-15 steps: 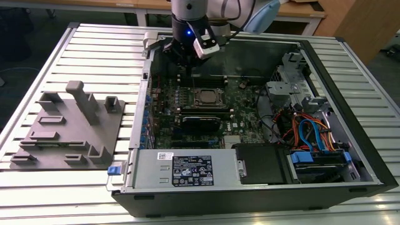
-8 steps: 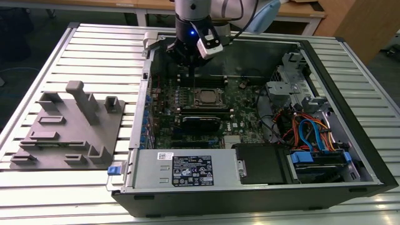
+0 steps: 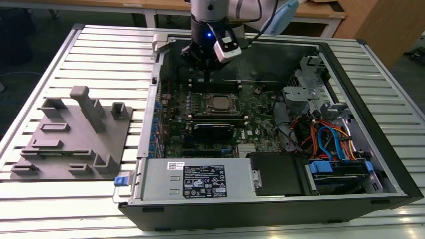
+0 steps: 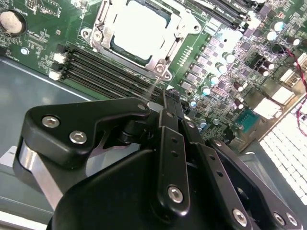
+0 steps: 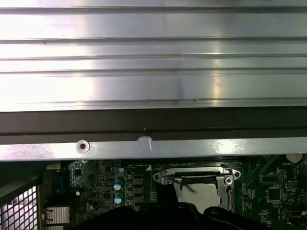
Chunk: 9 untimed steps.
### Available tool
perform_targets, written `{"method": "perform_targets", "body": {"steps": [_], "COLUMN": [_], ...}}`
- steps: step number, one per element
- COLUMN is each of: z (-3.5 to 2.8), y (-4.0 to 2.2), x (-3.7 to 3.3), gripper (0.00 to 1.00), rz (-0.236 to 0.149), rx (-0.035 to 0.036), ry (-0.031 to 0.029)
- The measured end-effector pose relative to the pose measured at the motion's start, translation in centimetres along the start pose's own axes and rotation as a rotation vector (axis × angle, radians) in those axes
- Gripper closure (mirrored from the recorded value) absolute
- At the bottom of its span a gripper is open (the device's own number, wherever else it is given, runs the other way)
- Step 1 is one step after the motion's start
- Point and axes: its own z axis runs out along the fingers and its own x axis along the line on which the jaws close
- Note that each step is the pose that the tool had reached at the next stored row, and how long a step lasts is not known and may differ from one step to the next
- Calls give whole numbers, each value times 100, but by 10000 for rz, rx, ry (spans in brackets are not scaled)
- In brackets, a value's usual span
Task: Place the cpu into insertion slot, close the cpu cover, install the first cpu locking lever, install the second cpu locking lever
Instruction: 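Install the first cpu locking lever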
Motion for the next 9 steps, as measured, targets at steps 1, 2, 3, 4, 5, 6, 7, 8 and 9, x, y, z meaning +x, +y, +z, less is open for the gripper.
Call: {"method": "perform_targets", "body": {"steps": [1,2,3,4,5,6,7,8,9], "z": [1,1,1,1,1,1,1,2,3], "y": [1,1,1,1,1,1,1,1,0], "x": [-6,-8,-8,-8,-8,-8,-8,-8,-9], "gripper": [90,90,90,90,90,90,90,90,90], "rz": [0,0,1,1,0,1,0,1,0], "rx": [2,3,4,4,4,4,4,3,-34], "ry": [-1,-1,-1,-1,-1,-1,-1,-1,1]}}
